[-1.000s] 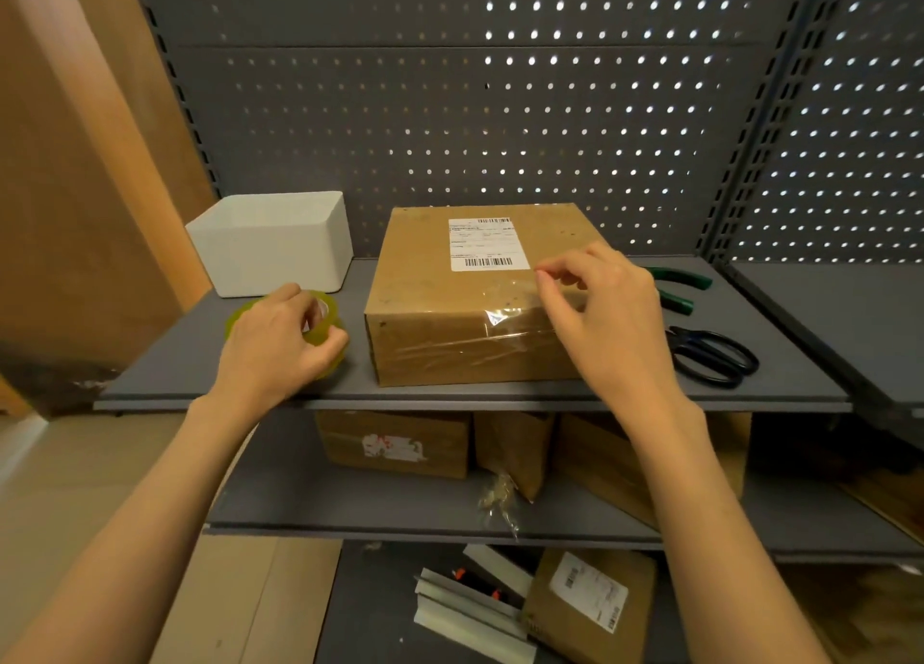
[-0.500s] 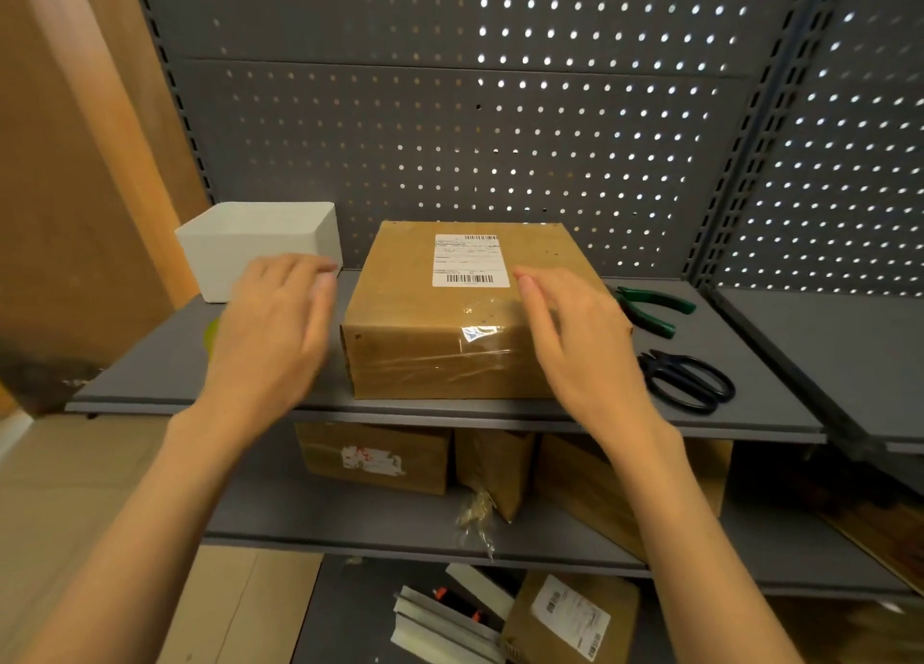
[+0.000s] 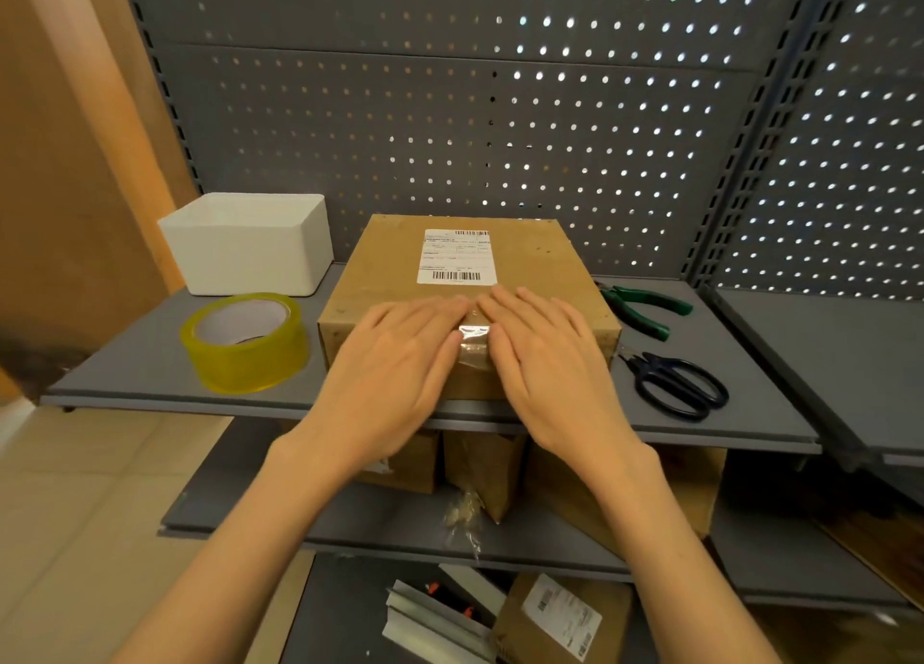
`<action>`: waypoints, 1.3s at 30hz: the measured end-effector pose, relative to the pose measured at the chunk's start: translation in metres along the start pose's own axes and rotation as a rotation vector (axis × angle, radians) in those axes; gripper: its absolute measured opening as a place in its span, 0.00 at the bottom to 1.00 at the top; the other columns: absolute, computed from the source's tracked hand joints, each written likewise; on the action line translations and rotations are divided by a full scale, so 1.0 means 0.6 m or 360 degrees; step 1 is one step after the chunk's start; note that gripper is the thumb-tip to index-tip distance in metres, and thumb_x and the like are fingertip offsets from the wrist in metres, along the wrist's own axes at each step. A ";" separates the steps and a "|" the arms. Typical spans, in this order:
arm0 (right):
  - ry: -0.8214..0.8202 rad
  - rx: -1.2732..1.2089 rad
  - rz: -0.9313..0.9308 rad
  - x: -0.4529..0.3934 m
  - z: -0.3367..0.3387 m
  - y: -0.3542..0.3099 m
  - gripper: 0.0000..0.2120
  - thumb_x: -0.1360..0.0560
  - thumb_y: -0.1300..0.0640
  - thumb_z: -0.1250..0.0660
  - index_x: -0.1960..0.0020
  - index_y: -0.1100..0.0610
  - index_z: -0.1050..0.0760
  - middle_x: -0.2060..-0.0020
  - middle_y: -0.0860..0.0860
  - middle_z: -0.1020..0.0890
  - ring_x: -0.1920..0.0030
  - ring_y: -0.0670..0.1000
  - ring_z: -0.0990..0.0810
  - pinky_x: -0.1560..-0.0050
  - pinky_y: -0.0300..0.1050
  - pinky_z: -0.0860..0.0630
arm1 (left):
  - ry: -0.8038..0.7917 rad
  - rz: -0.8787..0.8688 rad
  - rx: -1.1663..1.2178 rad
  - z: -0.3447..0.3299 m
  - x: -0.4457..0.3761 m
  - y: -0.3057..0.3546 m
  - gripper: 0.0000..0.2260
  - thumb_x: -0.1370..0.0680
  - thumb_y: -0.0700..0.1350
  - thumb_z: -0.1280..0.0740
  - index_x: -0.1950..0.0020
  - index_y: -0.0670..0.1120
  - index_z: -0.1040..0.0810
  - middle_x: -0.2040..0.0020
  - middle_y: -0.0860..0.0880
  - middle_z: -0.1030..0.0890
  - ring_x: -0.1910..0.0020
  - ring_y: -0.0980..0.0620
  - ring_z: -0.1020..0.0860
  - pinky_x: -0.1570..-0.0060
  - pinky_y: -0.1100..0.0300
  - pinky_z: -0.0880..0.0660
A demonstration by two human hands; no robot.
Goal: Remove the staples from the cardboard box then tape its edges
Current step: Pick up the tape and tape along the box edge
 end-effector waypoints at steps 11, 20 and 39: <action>0.0235 -0.0249 0.0073 -0.016 -0.002 0.002 0.16 0.21 0.51 0.40 0.36 0.55 0.25 0.39 0.50 0.22 0.35 0.49 0.27 0.37 0.41 0.38 | -0.0096 -0.0015 -0.0046 -0.008 -0.022 -0.011 0.19 0.19 0.49 0.45 0.29 0.47 0.32 0.31 0.50 0.29 0.32 0.51 0.32 0.33 0.57 0.39; 0.0324 0.0052 0.0225 -0.007 -0.024 0.019 0.21 0.24 0.49 0.37 0.33 0.55 0.28 0.36 0.50 0.24 0.34 0.51 0.27 0.36 0.47 0.35 | -0.0050 -0.0091 -0.0218 -0.013 -0.023 -0.016 0.21 0.24 0.50 0.41 0.33 0.43 0.28 0.36 0.46 0.24 0.38 0.46 0.24 0.43 0.53 0.29; 0.0473 -0.0195 0.0104 0.002 -0.023 0.010 0.15 0.24 0.53 0.34 0.38 0.52 0.24 0.40 0.48 0.21 0.36 0.49 0.26 0.38 0.44 0.38 | -0.0131 -0.0038 -0.0320 -0.016 -0.039 -0.028 0.29 0.26 0.61 0.46 0.27 0.51 0.35 0.30 0.52 0.31 0.44 0.48 0.30 0.55 0.58 0.44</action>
Point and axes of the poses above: each hand's wrist, its own x-axis away from the middle knuckle, its own z-axis out of the back of the hand, y = z × x, the point moved 2 cm from there along -x, towards the middle knuckle
